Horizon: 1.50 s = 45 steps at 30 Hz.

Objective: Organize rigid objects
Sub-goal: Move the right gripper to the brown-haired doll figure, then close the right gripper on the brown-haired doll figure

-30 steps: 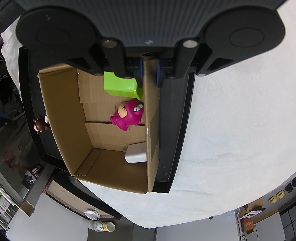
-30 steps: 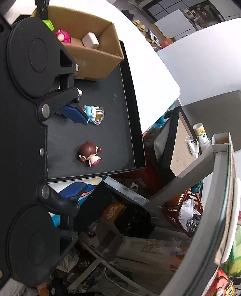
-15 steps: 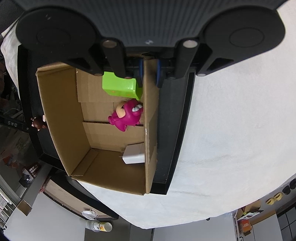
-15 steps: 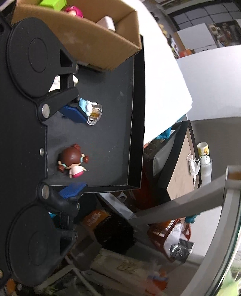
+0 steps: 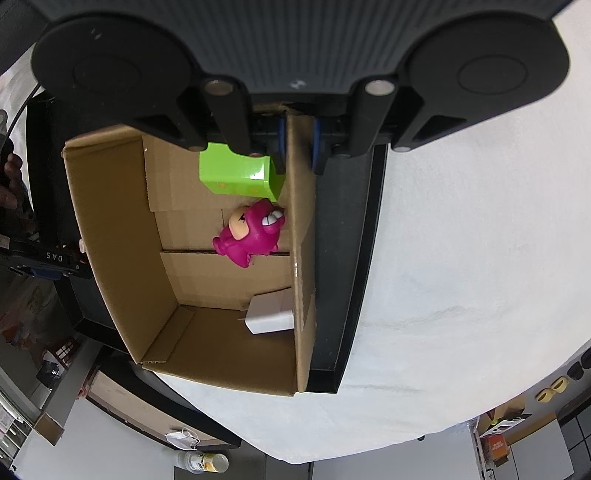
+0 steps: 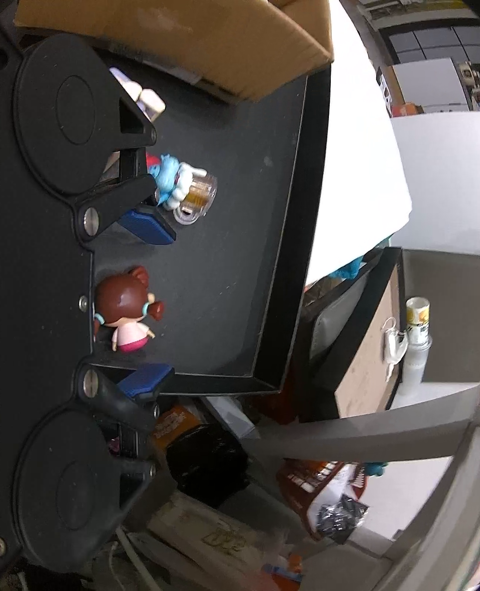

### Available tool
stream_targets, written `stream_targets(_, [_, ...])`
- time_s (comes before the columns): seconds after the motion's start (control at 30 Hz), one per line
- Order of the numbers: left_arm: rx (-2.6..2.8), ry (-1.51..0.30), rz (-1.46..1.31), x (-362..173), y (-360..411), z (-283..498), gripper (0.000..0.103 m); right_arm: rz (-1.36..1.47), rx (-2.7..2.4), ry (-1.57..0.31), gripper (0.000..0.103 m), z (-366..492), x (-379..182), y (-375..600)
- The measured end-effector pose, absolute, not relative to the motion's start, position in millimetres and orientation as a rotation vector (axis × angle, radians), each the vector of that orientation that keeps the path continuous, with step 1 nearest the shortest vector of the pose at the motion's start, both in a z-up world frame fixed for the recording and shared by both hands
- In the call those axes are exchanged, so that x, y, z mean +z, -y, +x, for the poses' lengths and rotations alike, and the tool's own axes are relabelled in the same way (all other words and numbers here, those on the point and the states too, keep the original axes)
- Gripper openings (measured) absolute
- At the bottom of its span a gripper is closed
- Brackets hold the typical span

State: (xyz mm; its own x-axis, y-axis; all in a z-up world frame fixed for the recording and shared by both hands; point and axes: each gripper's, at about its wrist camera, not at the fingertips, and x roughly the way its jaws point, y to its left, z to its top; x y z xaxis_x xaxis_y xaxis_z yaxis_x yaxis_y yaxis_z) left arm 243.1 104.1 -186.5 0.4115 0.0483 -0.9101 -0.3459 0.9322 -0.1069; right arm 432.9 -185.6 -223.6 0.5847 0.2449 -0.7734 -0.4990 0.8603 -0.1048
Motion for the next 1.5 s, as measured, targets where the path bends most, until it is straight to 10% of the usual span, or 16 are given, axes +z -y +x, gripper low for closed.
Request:
stream_targets(0.23, [0.267, -1.122, -0.301, -189.3, -103.1, 243.9, 0.012, -0.304, 0.458, -0.890, 0.049, 430.4, -230.7, 190.9])
stream_targets(0.8, [0.294, -1.102, -0.343, -191.3, -106.8, 241.5, 0.012, -0.279, 0.458, -0.913, 0.046, 402.4, -198.0, 193.5])
stream_targets(0.9, [0.288, -1.100, -0.343, -192.0, -107.5, 240.8, 0.012, -0.275, 0.457, -0.934, 0.001, 399.1, -191.4, 191.8])
stream_targets(1.17, [0.278, -1.104, -0.337, -194.5, -107.1, 242.8, 0.013, -0.187, 0.442, -0.982, 0.008, 395.8, -189.6, 201.7])
stream_targets(1.5, [0.267, -1.094, -0.339, -196.2, -107.8, 241.0, 0.013, -0.031, 0.357, -1.066, 0.067, 403.7, -200.0, 221.9])
